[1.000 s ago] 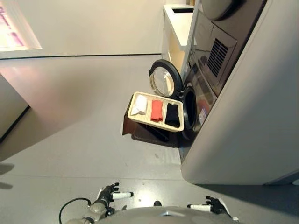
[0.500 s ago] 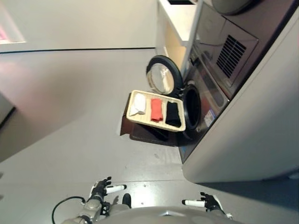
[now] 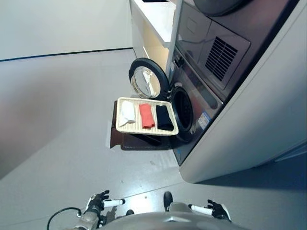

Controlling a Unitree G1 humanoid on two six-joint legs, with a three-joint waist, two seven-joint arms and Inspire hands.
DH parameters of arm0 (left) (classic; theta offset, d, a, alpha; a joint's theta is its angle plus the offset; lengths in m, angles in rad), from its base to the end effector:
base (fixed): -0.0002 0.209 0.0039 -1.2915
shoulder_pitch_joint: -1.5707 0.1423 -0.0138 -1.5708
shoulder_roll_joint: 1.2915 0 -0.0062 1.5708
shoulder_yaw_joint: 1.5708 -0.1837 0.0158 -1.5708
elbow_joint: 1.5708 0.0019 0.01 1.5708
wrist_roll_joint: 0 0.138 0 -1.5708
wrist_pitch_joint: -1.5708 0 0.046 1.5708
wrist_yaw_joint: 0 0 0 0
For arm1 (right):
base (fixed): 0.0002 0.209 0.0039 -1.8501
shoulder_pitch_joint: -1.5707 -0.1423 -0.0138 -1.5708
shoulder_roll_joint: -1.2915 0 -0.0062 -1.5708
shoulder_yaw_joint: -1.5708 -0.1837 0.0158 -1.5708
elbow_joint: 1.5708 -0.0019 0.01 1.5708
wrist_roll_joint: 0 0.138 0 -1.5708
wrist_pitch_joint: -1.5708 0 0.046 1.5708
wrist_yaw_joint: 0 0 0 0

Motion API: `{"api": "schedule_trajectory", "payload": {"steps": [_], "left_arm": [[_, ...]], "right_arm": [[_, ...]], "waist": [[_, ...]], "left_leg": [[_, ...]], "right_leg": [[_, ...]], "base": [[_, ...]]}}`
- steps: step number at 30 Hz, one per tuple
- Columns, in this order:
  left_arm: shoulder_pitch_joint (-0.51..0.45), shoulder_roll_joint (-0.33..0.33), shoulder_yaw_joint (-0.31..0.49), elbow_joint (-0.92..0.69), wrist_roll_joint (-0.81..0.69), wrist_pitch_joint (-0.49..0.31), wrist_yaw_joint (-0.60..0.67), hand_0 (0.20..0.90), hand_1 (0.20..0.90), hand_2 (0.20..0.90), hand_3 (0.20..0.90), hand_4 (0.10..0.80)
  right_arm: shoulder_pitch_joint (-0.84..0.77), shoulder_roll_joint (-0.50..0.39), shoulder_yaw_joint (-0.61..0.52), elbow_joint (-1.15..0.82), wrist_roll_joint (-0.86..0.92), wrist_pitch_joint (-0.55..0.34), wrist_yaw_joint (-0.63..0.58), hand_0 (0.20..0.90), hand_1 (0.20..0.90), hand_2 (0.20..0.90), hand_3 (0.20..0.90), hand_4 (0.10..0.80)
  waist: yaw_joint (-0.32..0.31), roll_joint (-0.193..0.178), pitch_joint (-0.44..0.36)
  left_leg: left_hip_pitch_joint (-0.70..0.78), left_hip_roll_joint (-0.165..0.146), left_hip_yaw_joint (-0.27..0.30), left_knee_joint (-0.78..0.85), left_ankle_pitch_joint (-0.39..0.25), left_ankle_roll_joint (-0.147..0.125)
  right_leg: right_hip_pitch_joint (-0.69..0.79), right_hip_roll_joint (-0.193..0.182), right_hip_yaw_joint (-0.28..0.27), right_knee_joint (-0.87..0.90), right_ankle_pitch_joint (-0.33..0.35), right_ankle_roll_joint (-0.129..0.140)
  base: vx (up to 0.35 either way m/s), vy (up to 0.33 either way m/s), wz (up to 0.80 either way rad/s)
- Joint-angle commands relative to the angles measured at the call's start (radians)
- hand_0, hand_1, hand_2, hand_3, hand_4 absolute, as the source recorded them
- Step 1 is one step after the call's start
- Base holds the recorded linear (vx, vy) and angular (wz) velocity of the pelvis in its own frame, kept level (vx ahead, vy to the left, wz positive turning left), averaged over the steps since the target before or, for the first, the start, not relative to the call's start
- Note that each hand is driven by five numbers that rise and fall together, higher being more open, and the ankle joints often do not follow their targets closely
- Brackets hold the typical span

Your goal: Pick up the clothes and place them into the washing machine

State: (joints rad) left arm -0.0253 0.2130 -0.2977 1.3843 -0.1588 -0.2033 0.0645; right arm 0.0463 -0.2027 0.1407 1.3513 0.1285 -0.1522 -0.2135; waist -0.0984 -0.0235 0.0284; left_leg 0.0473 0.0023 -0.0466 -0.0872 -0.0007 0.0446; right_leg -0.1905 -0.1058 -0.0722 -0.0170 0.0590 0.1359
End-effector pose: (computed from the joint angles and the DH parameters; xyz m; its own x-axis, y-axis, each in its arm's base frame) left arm 0.0612 0.2123 -0.1203 0.4017 0.1769 -0.8985 0.1180 0.9630 0.2424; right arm 0.0390 -0.2159 -0.1227 0.3128 -0.3660 -0.8764 0.0570 0.9283 -0.3674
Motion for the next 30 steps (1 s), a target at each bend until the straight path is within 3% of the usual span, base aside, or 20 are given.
{"api": "schedule_trajectory", "payload": {"steps": [1,4,8,11,12,14,16,18,20,22,23,25,26,27,28,30], "left_arm": [[-0.017,-0.005,-0.012,-0.019,0.029,-0.039,-0.004,0.900,0.900,0.900,0.900,0.800],[-0.020,-0.018,-0.023,-0.023,0.031,-0.047,-0.005,0.900,0.900,0.900,0.900,0.800],[-0.027,-0.030,-0.038,-0.024,0.027,-0.049,-0.003,0.900,0.900,0.900,0.900,0.800],[-0.049,-0.035,-0.066,-0.053,0.015,-0.059,-0.007,0.900,0.900,0.900,0.900,0.800],[-0.057,-0.036,-0.068,-0.071,0.009,-0.060,-0.007,0.900,0.900,0.900,0.900,0.800],[-0.060,-0.036,-0.067,-0.072,0.005,-0.060,-0.010,0.900,0.900,0.900,0.900,0.800],[-0.055,-0.038,-0.070,-0.077,0.005,-0.060,-0.010,0.900,0.900,0.900,0.900,0.800],[-0.044,-0.034,-0.067,-0.077,0.007,-0.061,-0.009,0.900,0.900,0.900,0.900,0.800],[-0.035,-0.035,-0.062,-0.065,0.008,-0.059,-0.001,0.900,0.900,0.900,0.900,0.800],[-0.034,-0.035,-0.054,-0.045,0.006,-0.057,0.004,0.900,0.900,0.900,0.900,0.800],[-0.034,-0.035,-0.054,-0.045,0.006,-0.058,0.004,0.900,0.900,0.900,0.900,0.800],[-0.031,-0.032,-0.042,-0.035,0.003,-0.052,0.010,0.900,0.900,0.900,0.900,0.800],[-0.022,-0.031,-0.033,-0.018,0.005,-0.048,0.014,0.900,0.900,0.900,0.900,0.800],[-0.022,-0.031,-0.033,-0.018,0.006,-0.049,0.014,0.900,0.900,0.900,0.900,0.800],[-0.014,-0.028,-0.030,-0.010,0.012,-0.044,0.015,0.900,0.900,0.900,0.900,0.800],[-0.015,-0.028,-0.029,-0.002,0.017,-0.042,0.015,0.900,0.900,0.900,0.900,0.800]], "right_arm": [[0.024,-0.028,-0.018,-0.017,-0.039,-0.013,0.017,0.900,0.900,0.900,0.900,0.800],[0.033,-0.036,-0.021,-0.013,-0.034,-0.018,0.021,0.900,0.900,0.900,0.900,0.800],[0.024,-0.045,-0.021,-0.012,-0.026,-0.026,0.020,0.900,0.900,0.900,0.900,0.800],[0.009,-0.060,-0.023,-0.036,0.008,-0.039,0.022,0.900,0.900,0.900,0.900,0.800],[0.002,-0.070,-0.016,-0.036,0.015,-0.037,0.023,0.900,0.900,0.900,0.900,0.800],[-0.005,-0.075,-0.015,-0.031,0.022,-0.034,0.023,0.900,0.900,0.900,0.900,0.800],[-0.007,-0.073,-0.008,-0.031,0.020,-0.032,0.021,0.900,0.900,0.900,0.900,0.800],[-0.012,-0.067,0.003,-0.019,0.028,-0.029,0.016,0.900,0.900,0.900,0.900,0.800],[-0.022,-0.064,0.006,-0.006,0.032,-0.031,0.013,0.900,0.900,0.900,0.900,0.800],[-0.030,-0.063,0.015,0.000,0.030,-0.036,0.007,0.900,0.900,0.900,0.900,0.800],[-0.030,-0.063,0.015,0.000,0.030,-0.036,0.007,0.900,0.900,0.900,0.900,0.800],[-0.035,-0.068,0.025,-0.004,0.028,-0.041,0.004,0.900,0.900,0.900,0.900,0.800],[-0.035,-0.069,0.033,-0.007,0.024,-0.044,0.002,0.900,0.900,0.900,0.900,0.800],[-0.034,-0.069,0.034,-0.008,0.024,-0.044,0.002,0.900,0.900,0.900,0.900,0.800],[-0.036,-0.072,0.040,-0.015,0.021,-0.041,0.004,0.900,0.900,0.900,0.900,0.800],[-0.039,-0.068,0.039,-0.014,0.022,-0.040,0.011,0.900,0.900,0.900,0.900,0.800]], "waist": [[-0.001,0.002,-0.012],[-0.017,0.015,-0.037],[-0.022,0.041,-0.051],[-0.024,0.051,-0.053],[-0.011,0.030,-0.038],[0.010,0.002,-0.020],[0.020,-0.009,-0.018],[0.057,-0.031,-0.005],[0.083,-0.039,0.004],[0.100,-0.028,0.011],[0.101,-0.029,0.013],[0.121,-0.006,0.013],[0.136,0.007,-0.001],[0.136,0.003,0.003],[0.143,0.008,-0.010],[0.143,0.013,-0.023]], "left_leg": [[0.177,-0.054,-0.023,0.026,-0.162,-0.041],[0.202,-0.044,-0.057,0.057,-0.193,-0.042],[0.193,-0.012,-0.061,0.111,-0.155,-0.072],[0.100,-0.003,-0.036,0.350,-0.005,-0.137],[0.017,-0.026,-0.027,0.567,0.070,-0.156],[-0.048,-0.053,-0.019,0.737,0.078,-0.149],[-0.081,-0.033,0.003,0.783,0.081,-0.136],[-0.212,0.027,0.056,0.752,0.062,-0.098],[-0.275,0.067,0.078,0.625,0.041,-0.081],[-0.296,0.108,0.073,0.416,0.074,-0.090],[-0.293,0.108,0.074,0.414,0.074,-0.090],[-0.287,0.144,0.040,0.188,0.136,-0.115],[-0.319,0.176,0.023,0.037,0.171,-0.137],[-0.309,0.172,0.026,0.031,0.173,-0.136],[-0.342,0.194,0.042,0.006,0.187,-0.155],[-0.336,0.198,0.074,0.014,0.193,-0.157]], "right_leg": [[-0.108,0.006,-0.026,-0.042,0.159,-0.017],[-0.087,0.034,0.040,-0.044,0.180,-0.034],[-0.067,0.064,0.033,-0.030,0.158,-0.059],[-0.008,0.087,0.036,-0.043,0.119,-0.094],[0.049,0.090,0.062,-0.048,0.085,-0.124],[0.094,0.080,0.087,-0.047,0.067,-0.141],[0.114,0.080,0.099,-0.046,0.057,-0.149],[0.168,0.080,0.130,-0.040,0.022,-0.161],[0.204,0.085,0.149,-0.040,-0.006,-0.151],[0.239,0.097,0.166,-0.049,-0.043,-0.133],[0.241,0.096,0.166,-0.049,-0.043,-0.133],[0.287,0.105,0.191,-0.063,-0.081,-0.110],[0.320,0.101,0.212,-0.067,-0.124,-0.098],[0.327,0.096,0.213,-0.067,-0.127,-0.097],[0.362,0.080,0.235,-0.062,-0.154,-0.084],[0.387,0.067,0.242,-0.061,-0.166,-0.072]], "base": [[0.370,-0.075,0.49],[0.391,-0.111,0.32],[0.241,-0.123,0.25],[0.217,-0.132,0.11],[0.319,-0.223,0.19],[0.300,-0.183,-0.12],[0.220,-0.097,-0.46],[0.311,-0.048,-0.32],[0.275,0.047,-0.16],[0.251,0.101,-0.15],[0.284,0.134,-0.15],[0.411,0.182,-0.15],[0.407,0.161,-0.38],[0.606,0.252,-0.62],[0.310,0.144,-0.66],[0.388,0.229,-0.61]]}}
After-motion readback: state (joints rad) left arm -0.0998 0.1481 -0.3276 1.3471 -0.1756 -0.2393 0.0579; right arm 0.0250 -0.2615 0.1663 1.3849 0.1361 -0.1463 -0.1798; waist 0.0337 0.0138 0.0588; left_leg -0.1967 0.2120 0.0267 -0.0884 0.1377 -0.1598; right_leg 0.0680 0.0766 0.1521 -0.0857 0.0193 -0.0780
